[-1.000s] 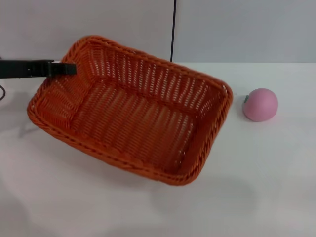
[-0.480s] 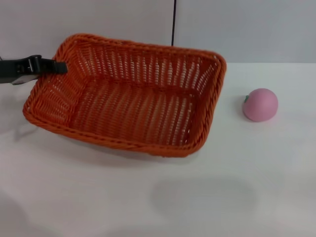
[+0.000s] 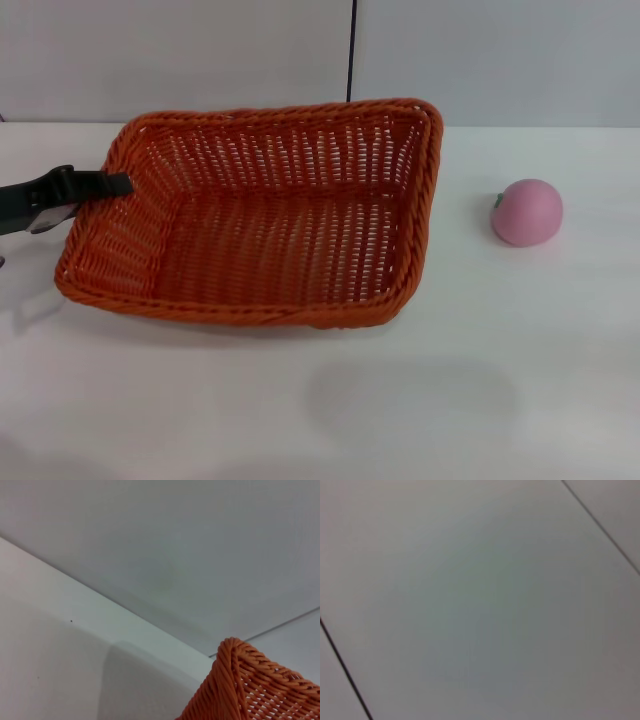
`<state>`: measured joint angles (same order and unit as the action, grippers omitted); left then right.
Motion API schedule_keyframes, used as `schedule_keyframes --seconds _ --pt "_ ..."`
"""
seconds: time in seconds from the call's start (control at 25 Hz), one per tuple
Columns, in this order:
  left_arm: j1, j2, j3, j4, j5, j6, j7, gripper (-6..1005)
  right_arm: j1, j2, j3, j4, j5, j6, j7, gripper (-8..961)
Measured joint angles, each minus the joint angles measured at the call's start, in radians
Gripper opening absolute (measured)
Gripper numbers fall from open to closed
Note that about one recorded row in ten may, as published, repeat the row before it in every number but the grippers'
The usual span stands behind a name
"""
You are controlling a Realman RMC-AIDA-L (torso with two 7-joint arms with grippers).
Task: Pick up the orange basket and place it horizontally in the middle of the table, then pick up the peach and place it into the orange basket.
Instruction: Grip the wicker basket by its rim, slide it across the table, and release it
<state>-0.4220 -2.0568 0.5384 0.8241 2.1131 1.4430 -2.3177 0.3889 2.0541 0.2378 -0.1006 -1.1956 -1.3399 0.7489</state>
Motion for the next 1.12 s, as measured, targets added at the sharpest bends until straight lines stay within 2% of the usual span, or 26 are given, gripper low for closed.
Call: schedule_keyframes --seconds 0.44,0.56,0.88,1.12 --pt "0.047 -0.002 0.004 -0.003 -0.063 0.001 0.009 158 0.008 0.0 -0.016 -0.001 -0.003 0.002 0.0 620" --pt "0.074 -0.003 0.0 -0.027 -0.128 0.012 0.063 158 0.007 0.0 -0.019 -0.001 -0.004 0.002 0.002 618" --pt "0.081 0.01 -0.015 -0.111 -0.181 0.037 0.14 160 0.002 0.004 -0.025 -0.001 -0.004 0.002 0.004 611" --pt "0.1 0.009 -0.023 -0.12 -0.208 0.04 0.159 165 0.001 0.006 -0.046 -0.001 -0.004 0.002 0.006 607"
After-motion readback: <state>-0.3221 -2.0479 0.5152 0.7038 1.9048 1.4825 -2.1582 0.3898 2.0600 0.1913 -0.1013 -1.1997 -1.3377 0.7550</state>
